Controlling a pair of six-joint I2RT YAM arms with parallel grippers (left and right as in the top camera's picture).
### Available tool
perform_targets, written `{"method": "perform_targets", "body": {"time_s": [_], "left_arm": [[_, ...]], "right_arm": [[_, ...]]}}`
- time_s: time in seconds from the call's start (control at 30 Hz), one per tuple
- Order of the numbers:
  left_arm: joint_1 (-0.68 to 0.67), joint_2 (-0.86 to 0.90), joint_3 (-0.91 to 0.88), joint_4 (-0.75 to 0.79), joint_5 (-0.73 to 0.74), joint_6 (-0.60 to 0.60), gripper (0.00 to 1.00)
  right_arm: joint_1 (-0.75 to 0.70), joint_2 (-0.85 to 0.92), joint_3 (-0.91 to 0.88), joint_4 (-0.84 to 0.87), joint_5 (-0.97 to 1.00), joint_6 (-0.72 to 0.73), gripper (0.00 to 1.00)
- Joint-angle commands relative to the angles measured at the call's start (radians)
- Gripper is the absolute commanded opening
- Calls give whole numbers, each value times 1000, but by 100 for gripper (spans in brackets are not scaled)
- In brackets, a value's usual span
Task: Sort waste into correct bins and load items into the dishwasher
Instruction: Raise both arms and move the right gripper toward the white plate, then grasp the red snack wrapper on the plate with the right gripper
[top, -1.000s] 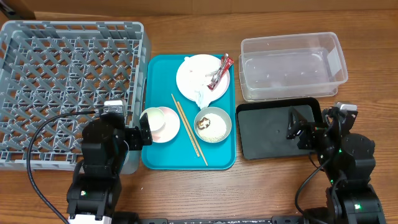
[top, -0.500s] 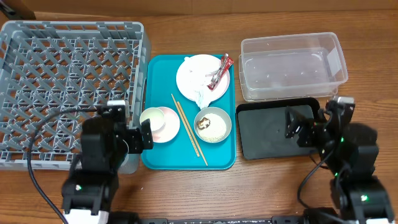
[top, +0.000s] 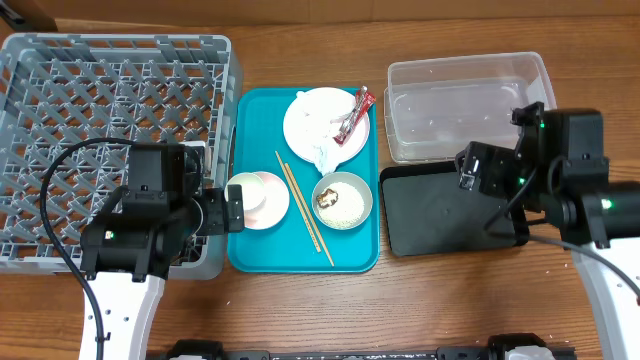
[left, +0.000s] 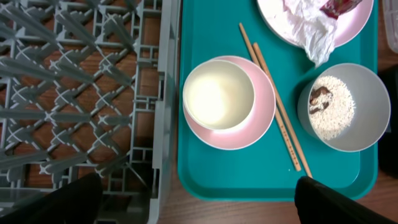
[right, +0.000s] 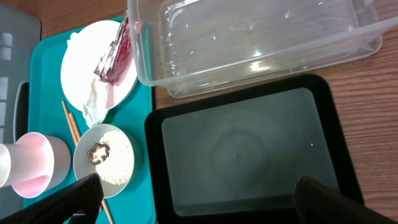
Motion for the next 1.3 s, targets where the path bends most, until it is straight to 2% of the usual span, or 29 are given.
{"method": "perform_targets", "body": {"time_s": [0.0, 0.27, 0.4, 0.57, 0.8, 0.9, 1.0, 1.27], "left_arm": [[3, 5, 32, -24, 19, -11, 100], [29, 15, 67, -39, 19, -11, 100], [138, 61, 143, -85, 79, 2, 100], [303, 105, 167, -116, 121, 2, 100], [310, 105, 167, -112, 119, 1, 100], [310, 105, 167, -112, 119, 1, 100], [310, 105, 167, -112, 120, 1, 100], [310, 105, 167, -113, 120, 1, 100]], "right_arm": [[-1, 6, 45, 12, -23, 0, 100], [68, 28, 71, 74, -32, -28, 94], [138, 103, 153, 57, -25, -30, 93], [298, 302, 336, 73, 51, -30, 91], [456, 523, 389, 296, 193, 19, 89], [480, 599, 389, 349, 232, 83, 85], [492, 684, 389, 393, 265, 151, 75], [494, 854, 389, 467, 279, 248, 68]]}}
